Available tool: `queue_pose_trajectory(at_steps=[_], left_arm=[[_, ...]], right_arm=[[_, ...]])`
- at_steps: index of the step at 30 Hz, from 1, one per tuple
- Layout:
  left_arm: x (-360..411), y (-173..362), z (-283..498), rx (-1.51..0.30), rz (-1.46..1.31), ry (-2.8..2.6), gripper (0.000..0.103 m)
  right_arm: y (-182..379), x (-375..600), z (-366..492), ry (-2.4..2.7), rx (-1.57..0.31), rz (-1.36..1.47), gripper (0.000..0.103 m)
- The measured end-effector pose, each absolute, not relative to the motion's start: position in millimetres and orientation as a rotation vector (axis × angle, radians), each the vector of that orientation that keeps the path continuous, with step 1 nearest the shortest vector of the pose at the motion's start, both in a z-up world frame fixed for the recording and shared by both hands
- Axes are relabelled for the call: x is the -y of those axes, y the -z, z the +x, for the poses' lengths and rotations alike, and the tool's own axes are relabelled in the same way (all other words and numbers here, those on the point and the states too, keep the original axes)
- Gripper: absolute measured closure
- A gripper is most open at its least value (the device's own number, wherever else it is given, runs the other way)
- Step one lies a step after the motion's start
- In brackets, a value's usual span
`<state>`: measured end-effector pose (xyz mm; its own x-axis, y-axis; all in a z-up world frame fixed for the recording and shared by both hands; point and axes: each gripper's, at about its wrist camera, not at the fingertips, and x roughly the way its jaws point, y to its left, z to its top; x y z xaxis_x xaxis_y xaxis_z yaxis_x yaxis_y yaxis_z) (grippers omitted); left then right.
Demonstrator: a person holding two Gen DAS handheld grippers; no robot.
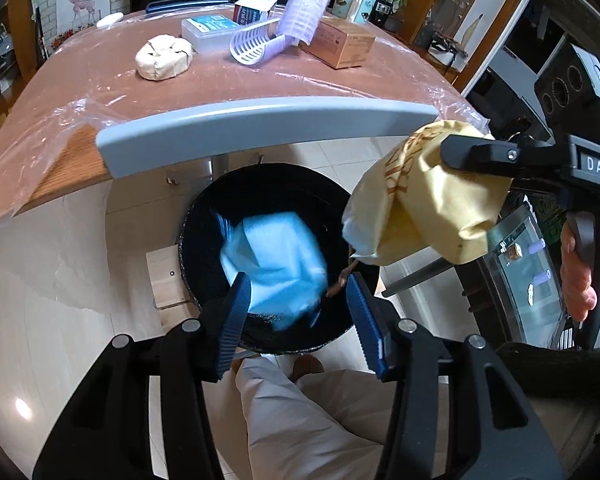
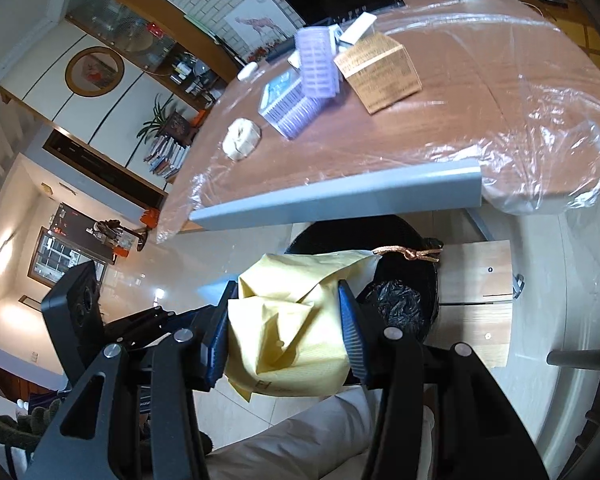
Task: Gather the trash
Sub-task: 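Open both tools over the wastebasket to drop the mask and bag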
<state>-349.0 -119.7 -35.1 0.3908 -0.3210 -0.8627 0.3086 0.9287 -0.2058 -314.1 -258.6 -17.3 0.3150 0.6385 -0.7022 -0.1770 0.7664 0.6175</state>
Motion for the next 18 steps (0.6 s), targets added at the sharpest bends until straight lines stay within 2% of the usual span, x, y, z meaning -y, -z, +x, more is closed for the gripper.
queue_pose_trajectory(at_steps=[7, 8, 10, 11, 12, 15, 18], left_arm=[[126.2, 48.8, -332.1, -1.126, 0.01, 0.394, 0.052], [126.6, 51.0, -330.1, -1.131, 0.01, 0.393, 0.052], [126.8, 55.5, -326.1, -1.141, 0.012, 0.384, 0.051], [126.7, 58.0, -323.8, -1.146, 0.014, 0.378, 0.048], [125.8, 60.6, -321.6, -1.151, 0.015, 0.37, 0.04], [123.4, 64.5, -318.2, -1.153, 0.014, 0.352, 0.033], [120.8, 64.9, -318.7, -1.152, 0.017, 0.334, 0.027]], right_arm=[[53.6, 247.8, -296.2, -0.528, -1.202, 0.46, 0.054], [58.6, 246.1, -294.6, -0.515, -1.214, 0.452, 0.051], [65.6, 244.9, -293.6, -0.495, -1.229, 0.436, 0.038], [69.9, 244.7, -293.4, -0.472, -1.235, 0.425, 0.026], [72.0, 244.1, -292.9, -0.456, -1.236, 0.416, 0.022], [76.8, 244.3, -291.0, -0.425, -1.249, 0.396, 0.017], [76.4, 246.8, -291.1, -0.405, -1.254, 0.39, 0.016]])
